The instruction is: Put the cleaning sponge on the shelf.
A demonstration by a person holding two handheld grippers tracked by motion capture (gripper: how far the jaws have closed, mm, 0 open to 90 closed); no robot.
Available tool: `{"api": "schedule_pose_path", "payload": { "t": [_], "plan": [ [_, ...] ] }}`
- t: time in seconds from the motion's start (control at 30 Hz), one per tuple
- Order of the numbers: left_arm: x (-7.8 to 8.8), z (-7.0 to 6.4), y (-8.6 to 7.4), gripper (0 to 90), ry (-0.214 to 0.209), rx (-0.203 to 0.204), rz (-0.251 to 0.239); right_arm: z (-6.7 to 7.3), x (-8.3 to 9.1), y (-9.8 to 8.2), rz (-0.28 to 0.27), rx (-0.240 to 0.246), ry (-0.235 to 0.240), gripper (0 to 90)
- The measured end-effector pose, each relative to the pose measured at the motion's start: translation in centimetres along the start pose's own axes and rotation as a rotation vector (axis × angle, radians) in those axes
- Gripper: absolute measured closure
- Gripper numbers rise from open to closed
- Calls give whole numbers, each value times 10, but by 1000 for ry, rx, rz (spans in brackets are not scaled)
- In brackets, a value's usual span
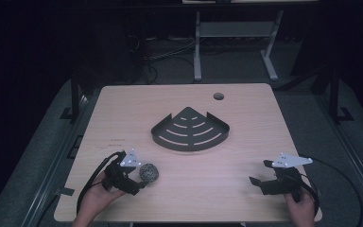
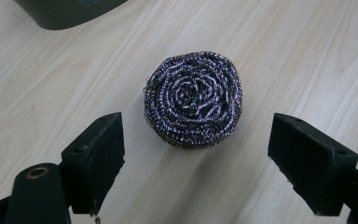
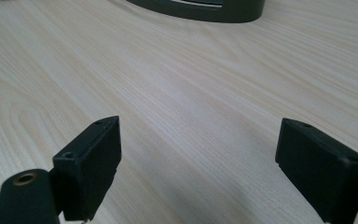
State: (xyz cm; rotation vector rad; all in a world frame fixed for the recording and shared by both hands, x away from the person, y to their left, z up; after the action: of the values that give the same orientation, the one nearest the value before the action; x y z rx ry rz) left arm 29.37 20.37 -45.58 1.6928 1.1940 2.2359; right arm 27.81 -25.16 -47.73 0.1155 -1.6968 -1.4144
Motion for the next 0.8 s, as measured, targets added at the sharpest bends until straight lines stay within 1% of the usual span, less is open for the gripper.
{"api": "schedule_pose_path", "payload": {
  "t": [0.3,0.5,0.6,0.8],
  "plan": [
    [-10,1,6,179,-14,-3,9,0,-1,1,-8,3,5,138],
    [-16,1,10,179,-24,-9,28,3,-2,2,-3,12,11,138],
    [-19,1,11,179,-29,-6,33,2,-1,2,-4,7,9,138],
    [-24,3,12,180,-25,-8,53,1,0,2,-9,3,7,138]
  ]
}}
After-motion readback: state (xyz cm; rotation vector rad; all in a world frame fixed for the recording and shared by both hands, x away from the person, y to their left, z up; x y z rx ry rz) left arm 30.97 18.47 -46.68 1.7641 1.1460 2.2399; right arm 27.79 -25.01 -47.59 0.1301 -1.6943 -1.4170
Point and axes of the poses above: each handheld gripper's, and its own axes: x roughly backward along the jaws, y roughly out of its top, z roughly to its left, the point moved 4 cm from there along -x, roughly forward along the jaws, and after that the axes turned 6 degrees about -z, right-handed, at the moved point
